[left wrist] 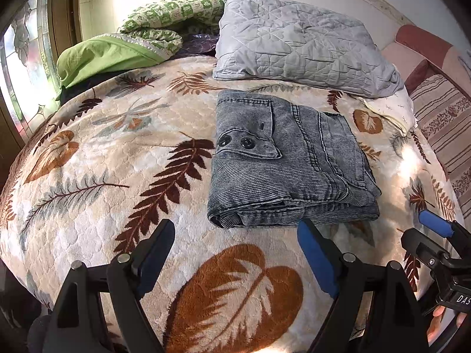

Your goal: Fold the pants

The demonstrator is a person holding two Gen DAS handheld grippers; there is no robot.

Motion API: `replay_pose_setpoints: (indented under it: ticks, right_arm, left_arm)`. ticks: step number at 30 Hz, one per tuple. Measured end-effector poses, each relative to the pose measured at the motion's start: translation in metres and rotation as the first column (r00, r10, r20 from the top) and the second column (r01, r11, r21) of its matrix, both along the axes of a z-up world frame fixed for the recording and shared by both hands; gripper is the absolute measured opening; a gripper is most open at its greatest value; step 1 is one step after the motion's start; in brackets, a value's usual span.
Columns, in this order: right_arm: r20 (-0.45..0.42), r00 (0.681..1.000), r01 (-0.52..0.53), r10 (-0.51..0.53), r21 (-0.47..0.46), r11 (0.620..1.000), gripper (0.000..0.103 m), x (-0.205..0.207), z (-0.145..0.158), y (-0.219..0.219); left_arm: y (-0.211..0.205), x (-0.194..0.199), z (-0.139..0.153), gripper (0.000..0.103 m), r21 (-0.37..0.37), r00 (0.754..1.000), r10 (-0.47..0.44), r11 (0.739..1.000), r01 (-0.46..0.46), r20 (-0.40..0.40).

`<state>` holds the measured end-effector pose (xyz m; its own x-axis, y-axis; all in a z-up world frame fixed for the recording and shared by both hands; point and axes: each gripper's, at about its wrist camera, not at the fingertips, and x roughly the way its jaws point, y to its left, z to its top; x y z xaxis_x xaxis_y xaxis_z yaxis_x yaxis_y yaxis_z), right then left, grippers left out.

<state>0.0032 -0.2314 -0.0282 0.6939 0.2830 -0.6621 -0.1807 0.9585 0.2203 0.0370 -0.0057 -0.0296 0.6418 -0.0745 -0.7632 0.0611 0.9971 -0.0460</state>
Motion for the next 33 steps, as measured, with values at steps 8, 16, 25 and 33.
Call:
replay_pose_setpoints:
  ticks: [8, 16, 25, 33]
  right_arm:
    - [0.056, 0.998, -0.006, 0.006, -0.009, 1.000, 0.091, -0.010, 0.004, 0.001]
    - [0.062, 0.998, 0.003, -0.003, 0.003, 1.000, 0.091, -0.013, -0.002, -0.006]
    - [0.032, 0.999, 0.039, -0.039, 0.005, 0.999, 0.091, -0.010, -0.007, -0.015]
    - [0.042, 0.999, 0.032, -0.031, -0.020, 0.999, 0.091, -0.011, -0.006, -0.009]
  left_arm:
    - [-0.014, -0.017, 0.009, 0.088, 0.102, 1.000, 0.000, 0.995, -0.003, 0.029]
    - [-0.025, -0.022, 0.012, 0.088, 0.150, 0.999, 0.018, 0.988, -0.023, 0.039]
    - [-0.030, -0.023, 0.017, 0.088, 0.120, 0.998, 0.036, 0.992, -0.042, 0.056]
    - [-0.030, -0.027, 0.020, 0.088, 0.109, 0.997, 0.029, 0.993, -0.036, 0.068]
